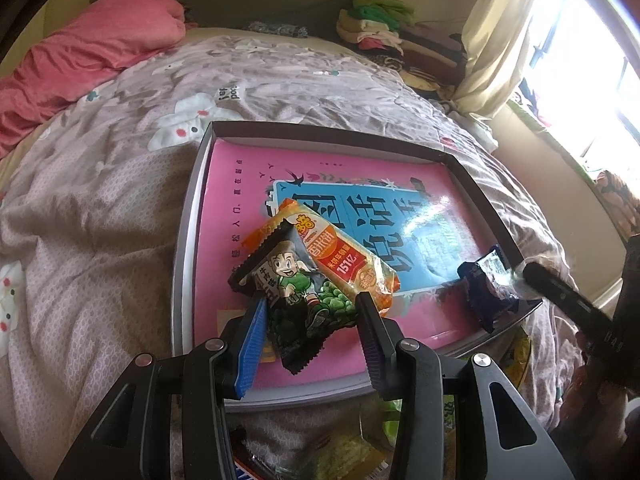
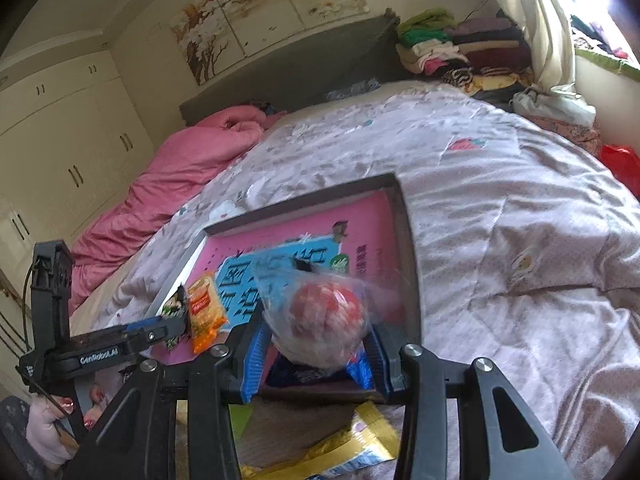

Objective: Organize snacks
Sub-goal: 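Carry the green pack with the left tool while the right tool carries the clear bag over the tray, then open the right tool to drop the clear bag while the left tool releases the green pack onto the tray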

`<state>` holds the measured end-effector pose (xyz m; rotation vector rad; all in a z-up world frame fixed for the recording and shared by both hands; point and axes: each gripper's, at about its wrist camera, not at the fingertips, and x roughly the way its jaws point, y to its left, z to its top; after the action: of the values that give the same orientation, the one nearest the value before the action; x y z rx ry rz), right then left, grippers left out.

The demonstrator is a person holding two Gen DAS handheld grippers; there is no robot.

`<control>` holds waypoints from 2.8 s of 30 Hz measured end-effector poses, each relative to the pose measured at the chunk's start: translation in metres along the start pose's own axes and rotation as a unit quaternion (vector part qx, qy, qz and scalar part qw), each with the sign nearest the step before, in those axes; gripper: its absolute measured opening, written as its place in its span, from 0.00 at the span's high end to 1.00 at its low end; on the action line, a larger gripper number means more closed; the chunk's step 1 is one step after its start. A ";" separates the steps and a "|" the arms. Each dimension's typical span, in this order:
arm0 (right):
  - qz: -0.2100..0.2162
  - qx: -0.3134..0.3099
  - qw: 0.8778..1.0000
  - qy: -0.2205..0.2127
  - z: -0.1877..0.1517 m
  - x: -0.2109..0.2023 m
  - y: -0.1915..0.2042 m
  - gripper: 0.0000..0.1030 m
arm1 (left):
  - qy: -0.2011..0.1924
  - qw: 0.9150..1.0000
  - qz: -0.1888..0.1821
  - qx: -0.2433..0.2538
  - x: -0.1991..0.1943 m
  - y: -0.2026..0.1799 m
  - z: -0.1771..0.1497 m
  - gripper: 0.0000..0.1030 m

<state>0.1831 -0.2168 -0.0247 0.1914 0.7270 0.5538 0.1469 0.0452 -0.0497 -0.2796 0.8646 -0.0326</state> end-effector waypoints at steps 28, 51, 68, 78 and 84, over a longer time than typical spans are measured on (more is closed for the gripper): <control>-0.067 -0.067 0.995 0.027 -0.013 0.023 0.011 0.47 | -0.007 1.000 0.000 0.015 0.005 0.001 0.006 0.56; -0.117 -0.096 0.988 -0.009 -0.001 0.024 0.007 0.45 | -0.011 1.000 0.012 0.004 0.004 0.008 0.007 0.54; -0.117 -0.097 0.987 -0.047 0.003 0.005 0.010 0.38 | -0.024 1.000 0.017 0.009 -0.005 0.007 0.011 0.42; -0.109 -0.077 0.990 -0.054 0.005 -0.006 0.006 0.32 | -0.043 0.999 0.020 0.010 -0.026 0.008 0.014 0.33; -0.105 -0.080 0.989 -0.064 0.005 -0.016 0.011 0.29 | -0.059 0.998 0.031 0.009 -0.042 0.012 0.017 0.28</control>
<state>0.1720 -0.2160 -0.0078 0.0012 0.5664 0.3929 0.1312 0.0663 -0.0108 -0.2342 0.7555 0.0341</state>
